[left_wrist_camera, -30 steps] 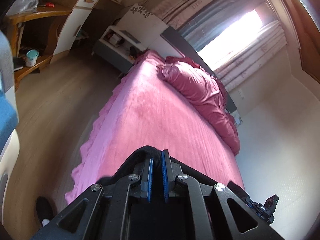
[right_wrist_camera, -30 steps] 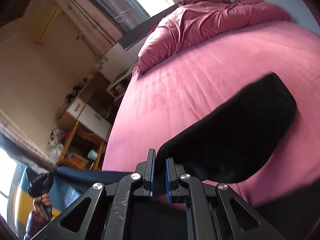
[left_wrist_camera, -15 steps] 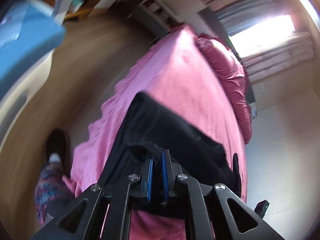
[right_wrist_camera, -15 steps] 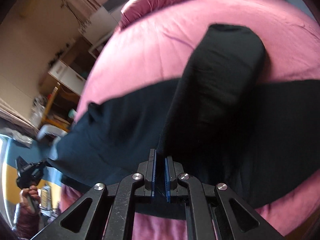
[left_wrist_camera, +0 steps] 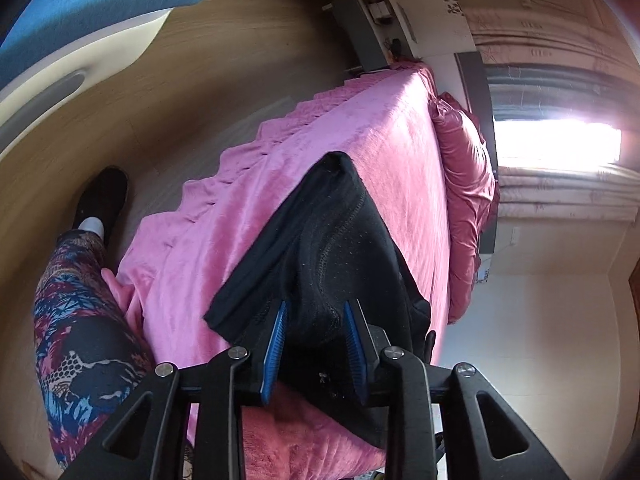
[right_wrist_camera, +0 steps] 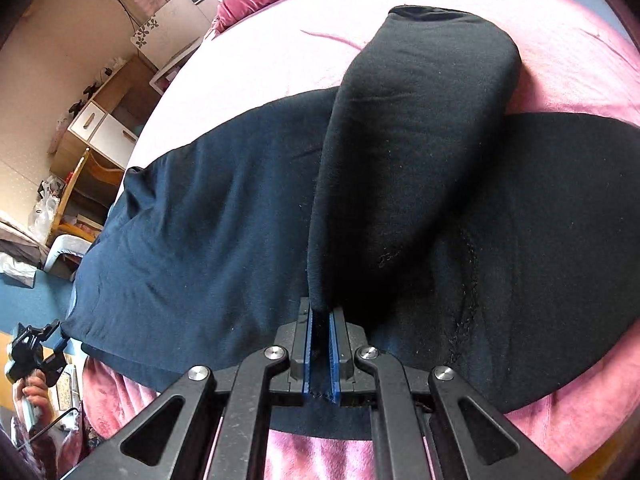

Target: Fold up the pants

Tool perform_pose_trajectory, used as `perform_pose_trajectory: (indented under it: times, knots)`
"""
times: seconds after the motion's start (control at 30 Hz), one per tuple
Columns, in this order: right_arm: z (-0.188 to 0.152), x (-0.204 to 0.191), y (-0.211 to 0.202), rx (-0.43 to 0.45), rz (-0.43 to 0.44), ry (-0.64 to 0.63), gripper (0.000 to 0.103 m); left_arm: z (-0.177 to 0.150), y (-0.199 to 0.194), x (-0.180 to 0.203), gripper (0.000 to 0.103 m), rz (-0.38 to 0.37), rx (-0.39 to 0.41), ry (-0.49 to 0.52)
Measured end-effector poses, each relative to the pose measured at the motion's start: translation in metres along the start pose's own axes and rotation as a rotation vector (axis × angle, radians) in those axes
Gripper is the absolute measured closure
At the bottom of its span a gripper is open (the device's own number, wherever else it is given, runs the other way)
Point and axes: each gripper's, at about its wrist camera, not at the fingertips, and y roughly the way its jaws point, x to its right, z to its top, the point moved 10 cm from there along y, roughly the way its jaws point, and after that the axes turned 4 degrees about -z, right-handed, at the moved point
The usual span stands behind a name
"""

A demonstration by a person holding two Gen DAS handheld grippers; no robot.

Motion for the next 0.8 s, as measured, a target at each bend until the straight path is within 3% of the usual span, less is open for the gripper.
perform_pose_trajectory:
  times: [0.13, 0.23, 0.3, 0.4, 0.53, 0.8]
  knots:
    - [-0.004, 0.000, 0.001, 0.001, -0.002, -0.004, 0.096, 0.001, 0.003, -0.011, 0.075, 0.036, -0.001, -0.021]
    - [-0.004, -0.003, -0.004, 0.006, -0.002, -0.011, 0.096, -0.001, 0.011, -0.013, 0.084, 0.158, -0.010, 0.073]
    - [-0.005, 0.000, -0.017, 0.021, 0.000, -0.014, 0.096, -0.002, 0.013, -0.010, 0.093, 0.195, -0.007, 0.124]
    - [-0.003, 0.003, -0.039, 0.059, 0.023, -0.006, 0.096, -0.002, 0.006, -0.002, 0.094, 0.235, 0.006, 0.215]
    - [-0.014, 0.005, -0.057, 0.074, 0.031, -0.015, 0.096, -0.002, -0.002, -0.004, 0.095, 0.249, 0.007, 0.249]
    - [-0.046, 0.024, -0.027, 0.002, -0.020, -0.004, 0.097, -0.010, 0.009, -0.025, 0.095, 0.344, -0.036, 0.272]
